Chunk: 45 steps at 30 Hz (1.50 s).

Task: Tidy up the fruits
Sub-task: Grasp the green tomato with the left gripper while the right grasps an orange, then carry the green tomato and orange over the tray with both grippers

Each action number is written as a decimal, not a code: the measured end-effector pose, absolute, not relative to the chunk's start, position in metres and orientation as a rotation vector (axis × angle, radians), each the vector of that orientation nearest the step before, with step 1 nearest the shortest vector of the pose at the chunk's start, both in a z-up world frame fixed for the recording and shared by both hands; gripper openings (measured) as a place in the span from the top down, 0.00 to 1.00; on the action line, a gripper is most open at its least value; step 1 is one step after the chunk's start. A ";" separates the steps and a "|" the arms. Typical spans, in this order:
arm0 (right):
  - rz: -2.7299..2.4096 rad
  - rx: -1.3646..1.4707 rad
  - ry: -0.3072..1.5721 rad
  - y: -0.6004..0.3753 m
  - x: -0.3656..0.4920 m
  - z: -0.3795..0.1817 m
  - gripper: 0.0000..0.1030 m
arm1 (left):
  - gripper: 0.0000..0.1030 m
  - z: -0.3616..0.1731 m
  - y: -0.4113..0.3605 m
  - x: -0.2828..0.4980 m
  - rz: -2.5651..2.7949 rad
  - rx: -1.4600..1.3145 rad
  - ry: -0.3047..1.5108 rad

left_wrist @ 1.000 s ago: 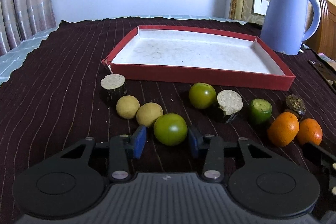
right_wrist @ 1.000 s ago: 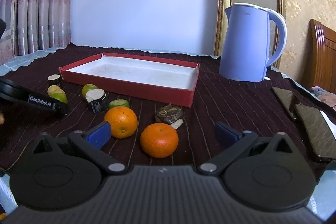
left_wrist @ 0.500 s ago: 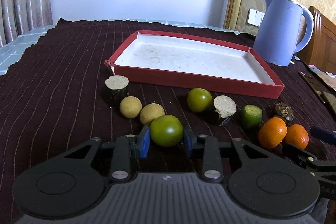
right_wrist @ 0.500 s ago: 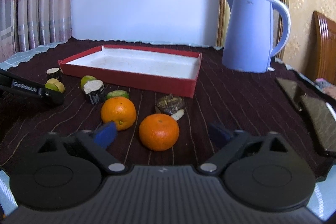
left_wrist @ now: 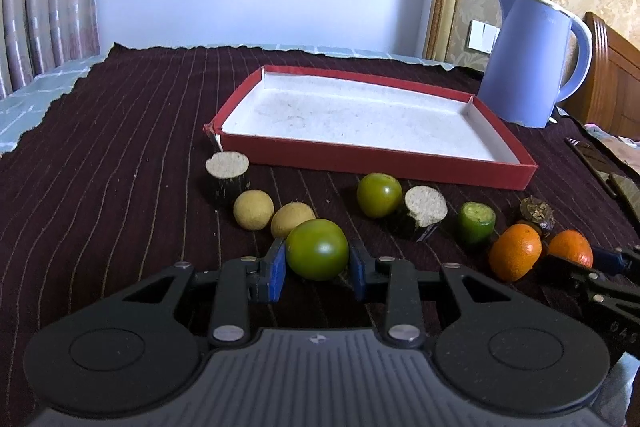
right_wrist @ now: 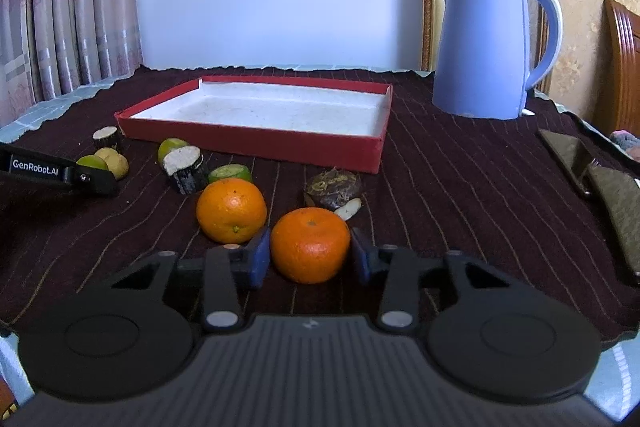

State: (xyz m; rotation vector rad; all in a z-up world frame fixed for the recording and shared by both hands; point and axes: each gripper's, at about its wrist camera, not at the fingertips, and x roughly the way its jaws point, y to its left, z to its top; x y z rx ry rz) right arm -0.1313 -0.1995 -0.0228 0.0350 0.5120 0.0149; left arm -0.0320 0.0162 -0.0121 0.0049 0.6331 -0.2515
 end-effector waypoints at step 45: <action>0.021 0.009 0.403 -0.183 -0.065 0.029 0.62 | 0.69 0.017 -0.021 0.020 -0.222 0.131 0.589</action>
